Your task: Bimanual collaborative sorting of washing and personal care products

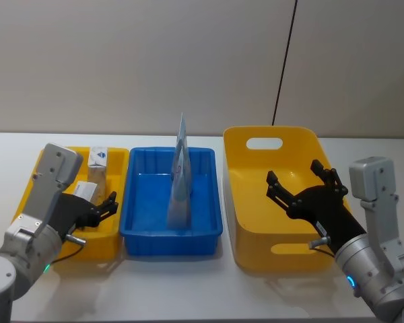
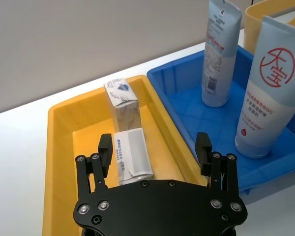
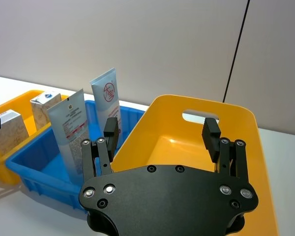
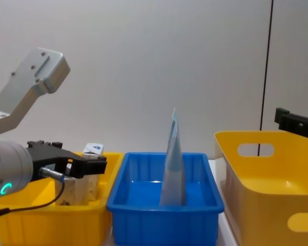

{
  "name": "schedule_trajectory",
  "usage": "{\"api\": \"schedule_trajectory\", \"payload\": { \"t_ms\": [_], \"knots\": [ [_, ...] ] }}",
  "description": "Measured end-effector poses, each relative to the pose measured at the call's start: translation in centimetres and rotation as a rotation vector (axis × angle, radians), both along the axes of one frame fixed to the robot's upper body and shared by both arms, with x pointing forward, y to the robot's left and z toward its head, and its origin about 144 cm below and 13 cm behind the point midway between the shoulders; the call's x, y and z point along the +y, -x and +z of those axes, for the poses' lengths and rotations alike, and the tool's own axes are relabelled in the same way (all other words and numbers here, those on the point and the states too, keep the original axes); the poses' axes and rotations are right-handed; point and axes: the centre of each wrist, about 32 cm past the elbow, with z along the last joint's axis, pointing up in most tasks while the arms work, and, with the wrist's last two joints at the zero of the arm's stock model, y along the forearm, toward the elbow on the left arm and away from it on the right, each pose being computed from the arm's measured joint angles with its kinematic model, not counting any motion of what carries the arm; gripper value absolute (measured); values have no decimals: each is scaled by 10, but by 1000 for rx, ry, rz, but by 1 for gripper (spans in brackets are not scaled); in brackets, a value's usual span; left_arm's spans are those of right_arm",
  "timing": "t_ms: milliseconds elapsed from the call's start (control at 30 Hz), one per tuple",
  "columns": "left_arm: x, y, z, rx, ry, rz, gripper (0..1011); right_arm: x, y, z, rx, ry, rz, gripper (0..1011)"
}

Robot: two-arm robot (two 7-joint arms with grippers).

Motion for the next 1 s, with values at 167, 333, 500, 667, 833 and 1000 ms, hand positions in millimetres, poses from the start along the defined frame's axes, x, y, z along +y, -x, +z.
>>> {"api": "schedule_trajectory", "payload": {
  "t_ms": [167, 333, 500, 667, 833, 1000],
  "knots": [
    [3, -5, 1, 29, -11, 4, 1001, 0, 0, 0, 0, 0, 0, 1002],
    [6, -9, 1, 52, -15, 10, 1001, 0, 0, 0, 0, 0, 0, 1002],
    [9, -15, 1, 75, -16, 17, 1001, 0, 0, 0, 0, 0, 0, 1002],
    [11, -19, 0, 90, -13, 20, 1001, 0, 0, 0, 0, 0, 0, 1002],
    [13, -24, -1, 107, -10, 22, 1001, 0, 0, 0, 0, 0, 0, 1002],
    [16, -29, -3, 120, -10, 24, 1001, 0, 0, 0, 0, 0, 0, 1002]
  ]
}}
